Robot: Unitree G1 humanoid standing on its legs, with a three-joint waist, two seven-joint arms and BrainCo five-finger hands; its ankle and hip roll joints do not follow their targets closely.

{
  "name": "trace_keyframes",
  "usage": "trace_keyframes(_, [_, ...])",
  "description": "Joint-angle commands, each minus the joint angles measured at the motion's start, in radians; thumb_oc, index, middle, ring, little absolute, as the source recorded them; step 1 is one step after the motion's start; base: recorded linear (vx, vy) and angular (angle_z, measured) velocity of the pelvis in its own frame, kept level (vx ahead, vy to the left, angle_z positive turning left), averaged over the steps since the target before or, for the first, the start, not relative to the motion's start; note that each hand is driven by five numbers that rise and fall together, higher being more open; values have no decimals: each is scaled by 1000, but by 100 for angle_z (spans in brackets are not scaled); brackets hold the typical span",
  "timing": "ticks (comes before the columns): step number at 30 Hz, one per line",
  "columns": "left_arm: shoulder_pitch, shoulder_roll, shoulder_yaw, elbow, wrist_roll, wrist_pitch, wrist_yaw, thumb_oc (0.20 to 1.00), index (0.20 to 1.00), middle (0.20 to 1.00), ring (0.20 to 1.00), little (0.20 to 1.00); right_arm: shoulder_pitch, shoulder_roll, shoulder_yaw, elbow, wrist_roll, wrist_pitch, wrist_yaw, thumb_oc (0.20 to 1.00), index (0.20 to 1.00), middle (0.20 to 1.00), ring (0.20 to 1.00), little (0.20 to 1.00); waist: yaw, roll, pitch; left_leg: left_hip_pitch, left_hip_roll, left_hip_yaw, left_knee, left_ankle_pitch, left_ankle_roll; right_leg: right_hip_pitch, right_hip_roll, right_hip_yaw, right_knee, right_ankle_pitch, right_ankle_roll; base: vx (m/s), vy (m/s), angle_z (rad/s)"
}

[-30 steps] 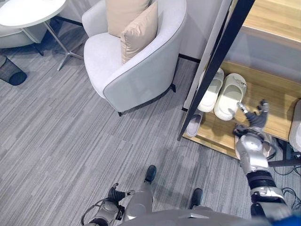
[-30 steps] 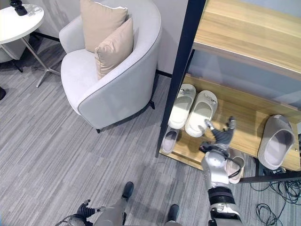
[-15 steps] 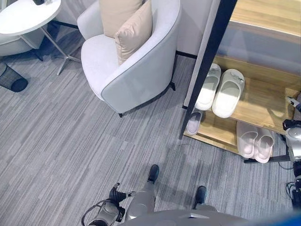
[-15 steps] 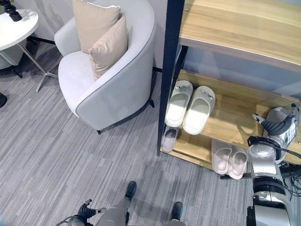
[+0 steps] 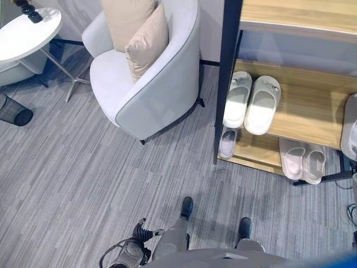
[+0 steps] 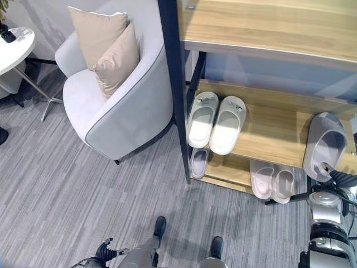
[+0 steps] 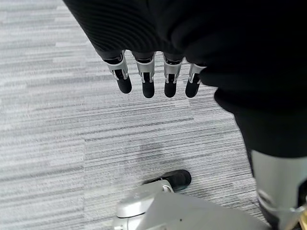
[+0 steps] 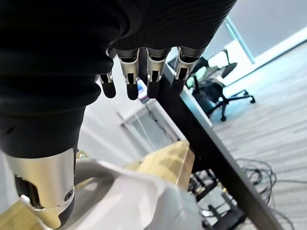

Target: Arrange the slippers neatly on the shoe rack.

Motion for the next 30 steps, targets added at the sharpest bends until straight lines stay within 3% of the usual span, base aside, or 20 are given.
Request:
trace_keyframes(1, [-14, -45, -60, 64, -23, -5, 2, 1000, 1000, 1000, 1000, 1000, -52, -101, 25, -35, 31, -19, -26, 1000, 1000, 1000, 1000, 1000, 35, -10, 13, 53, -35, 4, 6, -149, 0, 18, 19, -7, 11, -46, -1, 0, 3, -16])
trace_keyframes(7, [-40, -50, -53, 75, -35, 0, -1, 1000, 1000, 1000, 1000, 1000, -81, -42, 71, -83, 59, -37, 3, 1000, 1000, 1000, 1000, 1000, 26, -6, 24, 45, -34, 18, 6, -148, 0, 3, 20, 8, 11, -42, -2, 6, -15, -8])
trace_keyframes(16, [-68, -31, -39, 70, -23, 8, -1, 1000, 1000, 1000, 1000, 1000, -49, 95, 120, -234, 70, -76, 62, 1000, 1000, 1000, 1000, 1000, 9, -36, 24, 53, -36, 16, 6, -155, 7, 12, 17, 2, 11, -39, -3, -2, 3, 2])
trace_keyframes(24, [-68, -19, -17, 80, -1, 15, -6, 1000, 1000, 1000, 1000, 1000, -12, 150, 145, -330, 58, -87, 112, 1000, 1000, 1000, 1000, 1000, 8, -57, 24, 56, -35, 19, 6, -158, 10, 13, 17, 2, 11, -36, -4, 0, 0, 0])
trace_keyframes(30, [-72, -17, 0, 74, 30, 12, -2, 1000, 1000, 1000, 1000, 1000, 9, 109, 70, -417, -106, -55, 12, 1000, 1000, 1000, 1000, 1000, 14, -65, 24, 54, -35, 12, 6, -161, 11, 13, 19, 1, 12, -38, -2, 0, 0, 0])
